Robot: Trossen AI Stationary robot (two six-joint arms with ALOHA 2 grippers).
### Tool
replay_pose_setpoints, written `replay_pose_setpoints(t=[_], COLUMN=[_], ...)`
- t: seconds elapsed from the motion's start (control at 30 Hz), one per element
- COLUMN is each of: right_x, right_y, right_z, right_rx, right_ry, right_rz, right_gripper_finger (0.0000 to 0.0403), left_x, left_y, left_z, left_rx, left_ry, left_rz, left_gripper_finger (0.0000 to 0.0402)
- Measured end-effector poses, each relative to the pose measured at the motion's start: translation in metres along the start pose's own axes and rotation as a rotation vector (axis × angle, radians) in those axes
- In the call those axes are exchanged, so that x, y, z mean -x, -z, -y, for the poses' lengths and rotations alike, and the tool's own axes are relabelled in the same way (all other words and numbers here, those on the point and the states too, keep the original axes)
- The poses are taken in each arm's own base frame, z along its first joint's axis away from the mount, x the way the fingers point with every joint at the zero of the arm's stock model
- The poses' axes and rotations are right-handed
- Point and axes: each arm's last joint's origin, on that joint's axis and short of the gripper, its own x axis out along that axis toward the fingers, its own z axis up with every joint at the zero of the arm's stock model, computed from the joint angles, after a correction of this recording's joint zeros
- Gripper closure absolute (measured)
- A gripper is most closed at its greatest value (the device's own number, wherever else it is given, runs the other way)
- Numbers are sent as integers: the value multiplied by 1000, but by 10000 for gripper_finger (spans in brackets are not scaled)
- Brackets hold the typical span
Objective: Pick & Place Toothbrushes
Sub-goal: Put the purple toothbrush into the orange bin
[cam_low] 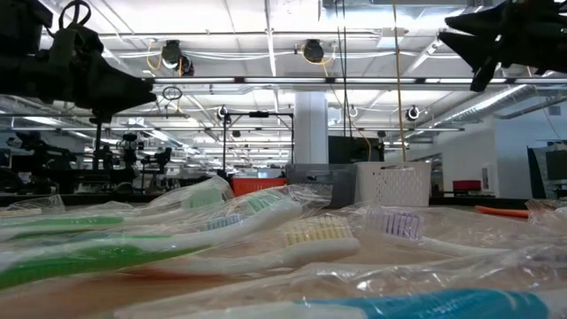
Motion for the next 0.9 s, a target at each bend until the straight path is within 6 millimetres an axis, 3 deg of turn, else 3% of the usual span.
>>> replay_pose_setpoints(t=[0.27,0.4,0.53,0.7,0.9], right_x=[-2,-6,-11,-37,-60], right_y=[2,14,33,28,37], right_z=[-5,-9,-17,-46,-81], right_rx=[-122,-216,-201,-192,-207], right_ry=[-125,-187,-201,-219,-167], right_rz=[-49,-183,-376,-633,-977], right_gripper_finger=[289,289,289,289,289], left_x=[0,0,0,0,0], left_y=[0,-1,-2,-3,-3], left_z=[0,0,0,0,0], left_rx=[-26,-27,-26,-24,-17], left_ry=[-17,-16,-15,-14,-15], left_rz=[2,7,19,30,28], left_gripper_finger=[243,243,243,243,243])
